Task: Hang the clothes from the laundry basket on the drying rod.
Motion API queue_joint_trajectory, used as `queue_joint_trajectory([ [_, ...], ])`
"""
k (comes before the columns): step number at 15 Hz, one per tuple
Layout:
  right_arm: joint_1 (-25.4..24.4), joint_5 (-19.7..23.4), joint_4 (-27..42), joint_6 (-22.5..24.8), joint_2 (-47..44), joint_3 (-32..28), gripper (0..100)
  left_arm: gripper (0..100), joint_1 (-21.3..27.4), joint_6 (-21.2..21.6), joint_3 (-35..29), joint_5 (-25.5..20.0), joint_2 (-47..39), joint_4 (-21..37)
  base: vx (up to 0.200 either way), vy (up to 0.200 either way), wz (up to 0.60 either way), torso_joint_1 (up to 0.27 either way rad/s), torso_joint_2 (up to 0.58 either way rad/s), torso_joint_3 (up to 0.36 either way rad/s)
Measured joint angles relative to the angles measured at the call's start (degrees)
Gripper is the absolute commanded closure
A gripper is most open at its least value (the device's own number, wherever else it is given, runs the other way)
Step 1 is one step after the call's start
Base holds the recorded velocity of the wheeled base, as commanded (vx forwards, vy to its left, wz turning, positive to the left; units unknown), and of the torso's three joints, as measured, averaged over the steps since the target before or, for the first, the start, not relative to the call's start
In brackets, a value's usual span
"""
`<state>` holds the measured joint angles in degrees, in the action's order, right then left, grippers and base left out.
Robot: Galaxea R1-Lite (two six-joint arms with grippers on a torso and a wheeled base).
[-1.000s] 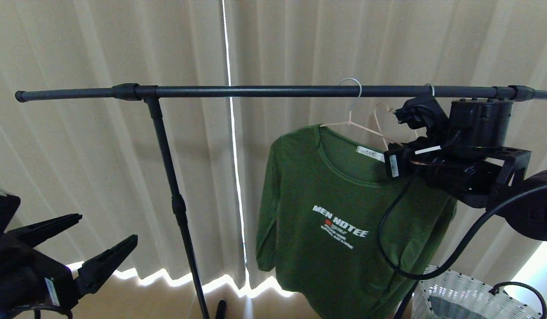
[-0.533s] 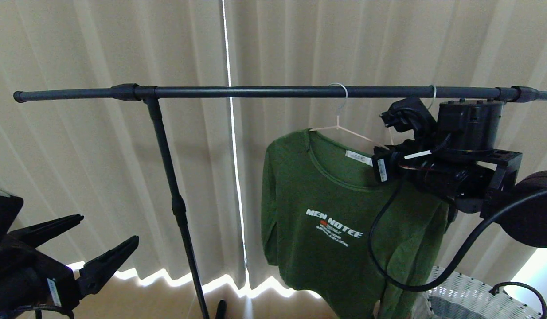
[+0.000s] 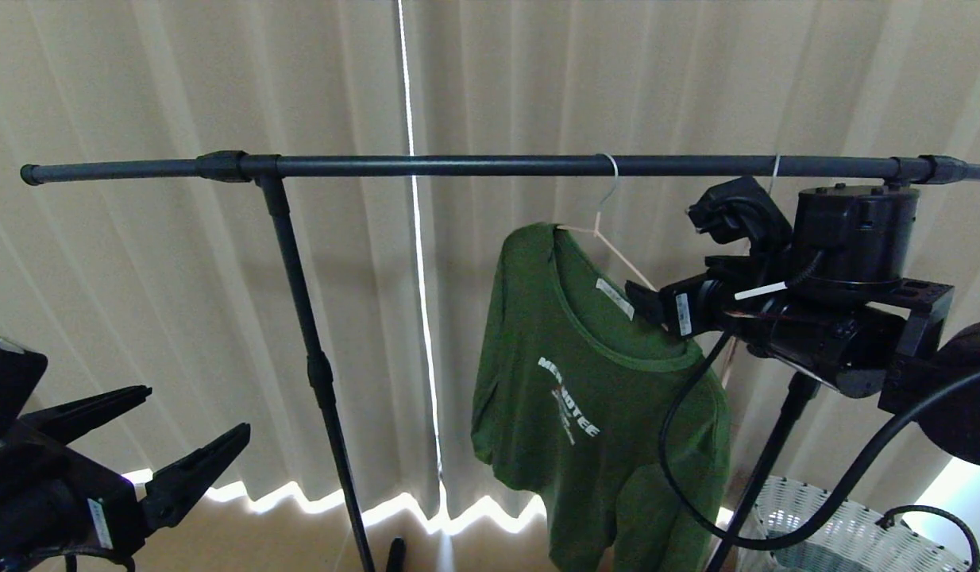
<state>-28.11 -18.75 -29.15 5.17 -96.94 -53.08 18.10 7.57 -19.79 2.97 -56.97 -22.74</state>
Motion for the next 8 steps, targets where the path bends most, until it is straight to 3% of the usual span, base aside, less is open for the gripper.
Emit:
queue_joint_trajectory([
  [8, -0.4, 5.0, 0.0, -3.4, 5.5, 3.7, 0, 0, -0.1, 0.1, 0.8, 0.0, 0.0, -0.1, 0.000, 0.000, 0.00, 0.000, 0.00, 0.000],
])
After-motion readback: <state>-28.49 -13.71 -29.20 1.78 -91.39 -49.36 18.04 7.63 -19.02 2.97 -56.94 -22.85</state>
